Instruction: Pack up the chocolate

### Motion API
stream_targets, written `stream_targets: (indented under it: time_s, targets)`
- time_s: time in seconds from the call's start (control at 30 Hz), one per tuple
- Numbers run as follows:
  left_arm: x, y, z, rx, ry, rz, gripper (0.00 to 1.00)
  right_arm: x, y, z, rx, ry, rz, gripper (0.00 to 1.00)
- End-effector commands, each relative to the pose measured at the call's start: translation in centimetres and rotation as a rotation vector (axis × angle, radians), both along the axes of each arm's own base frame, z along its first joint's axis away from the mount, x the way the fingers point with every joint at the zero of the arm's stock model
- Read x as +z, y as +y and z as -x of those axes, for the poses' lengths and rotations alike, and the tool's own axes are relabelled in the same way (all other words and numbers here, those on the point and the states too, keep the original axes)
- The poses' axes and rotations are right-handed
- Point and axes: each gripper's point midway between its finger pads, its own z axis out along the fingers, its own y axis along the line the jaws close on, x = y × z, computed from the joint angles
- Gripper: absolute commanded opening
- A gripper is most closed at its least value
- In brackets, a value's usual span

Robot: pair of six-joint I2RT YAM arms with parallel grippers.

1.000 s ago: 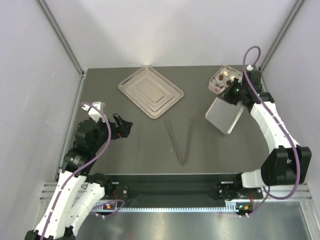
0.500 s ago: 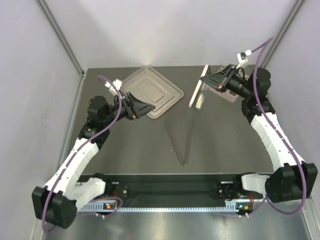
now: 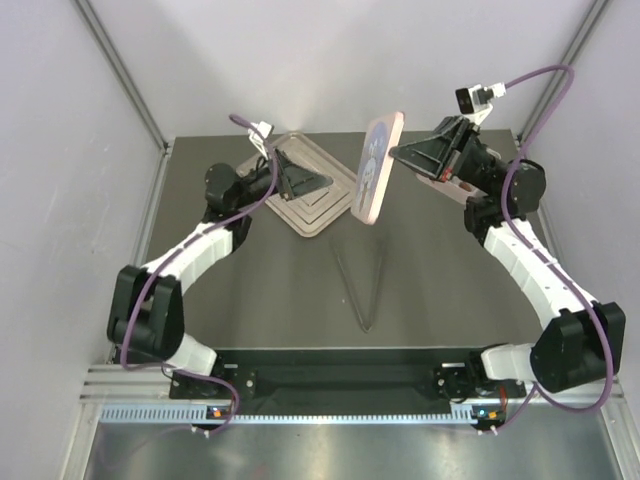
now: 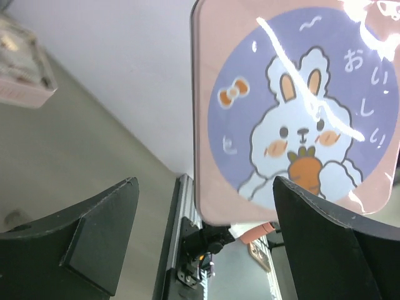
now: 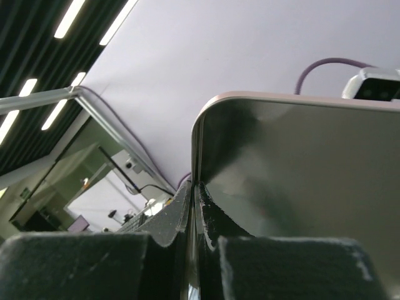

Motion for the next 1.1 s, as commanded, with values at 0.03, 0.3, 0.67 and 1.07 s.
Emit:
stream_targets:
  time_s: [0.03, 0.3, 0.67, 1.07]
  targets:
    - [5.7, -1.6, 3.4, -0.202, -0.25, 0.155, 0.93, 4.1, -0.6, 4.7, 0.102, -0.186, -0.103, 0.0]
    - [6.0, -4.9, 4.5, -0.325, -0.302, 0.179, 0.93, 4.8, -0.6, 5.4, 0.16, -0.201, -0.154, 0.0]
    - [7.0, -4.9, 5.6, -0.368, -0.3, 0.312, 0.86, 1.5, -0.1, 2.4, 0.128, -0.116, -0.123, 0.0]
    - [6.0, -4.3, 4.8, -0.35, -0.219, 0.312, 0.54, -8.4, -4.0, -5.6, -0.06, 0.112, 0.013, 0.02]
